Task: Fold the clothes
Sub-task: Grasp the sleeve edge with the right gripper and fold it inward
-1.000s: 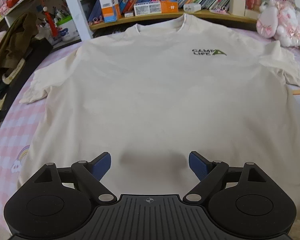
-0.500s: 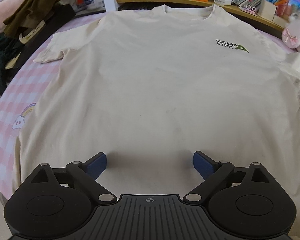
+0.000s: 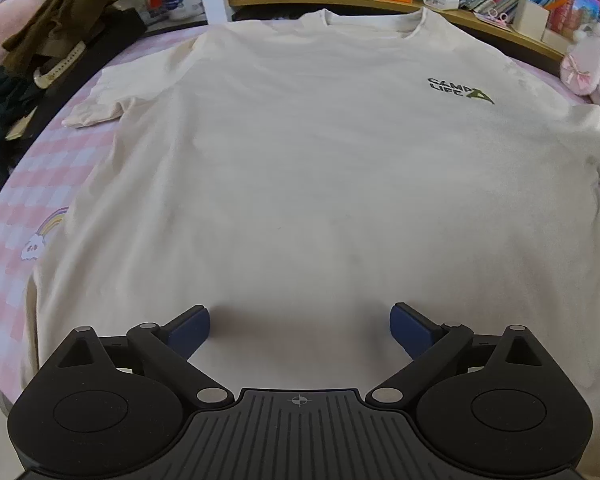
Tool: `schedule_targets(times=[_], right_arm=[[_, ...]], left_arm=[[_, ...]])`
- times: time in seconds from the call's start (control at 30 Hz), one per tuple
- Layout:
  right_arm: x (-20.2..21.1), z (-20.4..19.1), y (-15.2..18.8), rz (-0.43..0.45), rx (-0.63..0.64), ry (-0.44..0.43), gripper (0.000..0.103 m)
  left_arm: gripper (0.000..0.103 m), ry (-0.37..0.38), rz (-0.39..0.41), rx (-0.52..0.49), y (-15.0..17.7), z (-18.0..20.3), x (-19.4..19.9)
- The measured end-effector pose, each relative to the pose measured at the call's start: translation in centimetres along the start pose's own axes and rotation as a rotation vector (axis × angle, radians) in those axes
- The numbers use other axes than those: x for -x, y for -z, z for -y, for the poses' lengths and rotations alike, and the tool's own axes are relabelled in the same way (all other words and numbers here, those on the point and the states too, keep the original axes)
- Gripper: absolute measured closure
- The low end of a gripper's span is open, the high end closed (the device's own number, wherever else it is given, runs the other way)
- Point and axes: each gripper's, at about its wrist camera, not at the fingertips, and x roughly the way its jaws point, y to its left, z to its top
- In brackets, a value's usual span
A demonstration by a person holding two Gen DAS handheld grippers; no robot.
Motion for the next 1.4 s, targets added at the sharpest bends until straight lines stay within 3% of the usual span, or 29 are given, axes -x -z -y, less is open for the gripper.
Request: schedule_targets(times=[0.13, 0.3, 0.33, 0.37, 0.43, 0.6, 0.7, 0.77, 0.87, 0.97, 1.07, 1.1, 1.17, 1.23, 1.27, 1.3, 1.33, 1.37, 1.4], right_arm=[[-0.7, -7.4, 0.7, 0.053, 0.288, -0.015, 0.099], [-3.2, -17.5, 4.8, -0.023, 0.644, -0.085, 0.097], [-3.9, -19.0, 6.0, -0.09, 0.702, -0.126, 0.089], [-4.4, -19.8, 7.0, -0.137, 0.726, -0.162, 0.072], [-4.5, -20.3, 8.4, -0.166, 0.732, -0.212, 0.059], [-1.5, -16.9, 6.9, -0.142, 0.543, -0.348, 0.061], [-0.5, -14.5, 5.4, -0.084, 0.443, -0.298, 0.066], [-0.9, -13.8, 5.0, -0.093, 0.465, -0.247, 0.065], [-1.6, -13.8, 5.2, -0.143, 0.579, -0.224, 0.065], [-0.3, -13.8, 5.7, -0.097, 0.712, -0.253, 0.058], [-0.6, -15.0, 6.6, -0.05, 0.881, -0.171, 0.054], [-1.0, -15.6, 7.0, -0.029, 0.957, -0.138, 0.05], [-1.9, -16.4, 8.0, 0.004, 1.117, -0.089, 0.025], [-3.0, -17.0, 9.2, 0.022, 1.269, -0.081, 0.026], [-3.7, -17.2, 9.7, 0.022, 1.33, -0.084, 0.033], [-4.2, -17.4, 10.0, -0.003, 1.364, -0.095, 0.066], [-4.7, -17.5, 10.2, -0.028, 1.391, -0.104, 0.092], [-5.1, -17.7, 10.0, -0.05, 1.365, -0.098, 0.095], [-4.7, -17.8, 9.3, -0.044, 1.26, -0.103, 0.095]], left_arm=[[0.005, 0.025, 0.003, -0.027, 0.0, -0.4, 0.0], [0.005, 0.053, 0.004, -0.037, 0.1, -1.4, -0.1], [0.005, 0.059, 0.005, -0.033, 0.2, -1.6, -0.1], [0.005, 0.064, 0.006, -0.031, 0.2, -1.7, -0.1], [0.005, 0.073, 0.009, -0.029, 0.4, -2.0, -0.1], [0.005, 0.082, 0.025, -0.049, 0.9, -2.2, 0.1], [0.005, 0.083, 0.035, -0.051, 1.0, -2.3, 0.1], [0.004, 0.081, 0.037, -0.049, 1.0, -2.2, 0.0], [0.004, 0.078, 0.035, -0.044, 1.0, -2.2, 0.1], [0.004, 0.075, 0.037, -0.041, 1.1, -2.1, 0.2], [0.004, 0.073, 0.035, -0.038, 1.1, -1.9, 0.2], [0.004, 0.073, 0.034, -0.037, 1.1, -1.9, 0.2], [0.004, 0.072, 0.033, -0.036, 1.1, -1.8, 0.2], [0.003, 0.07, 0.031, -0.034, 1.1, -1.7, 0.2], [0.003, 0.07, 0.031, -0.033, 1.1, -1.7, 0.2], [0.003, 0.07, 0.03, -0.033, 1.1, -1.7, 0.2], [0.003, 0.07, 0.032, -0.033, 1.2, -1.6, 0.2], [0.003, 0.07, 0.034, -0.033, 1.2, -1.6, 0.2], [0.003, 0.07, 0.035, -0.033, 1.3, -1.6, 0.2]])
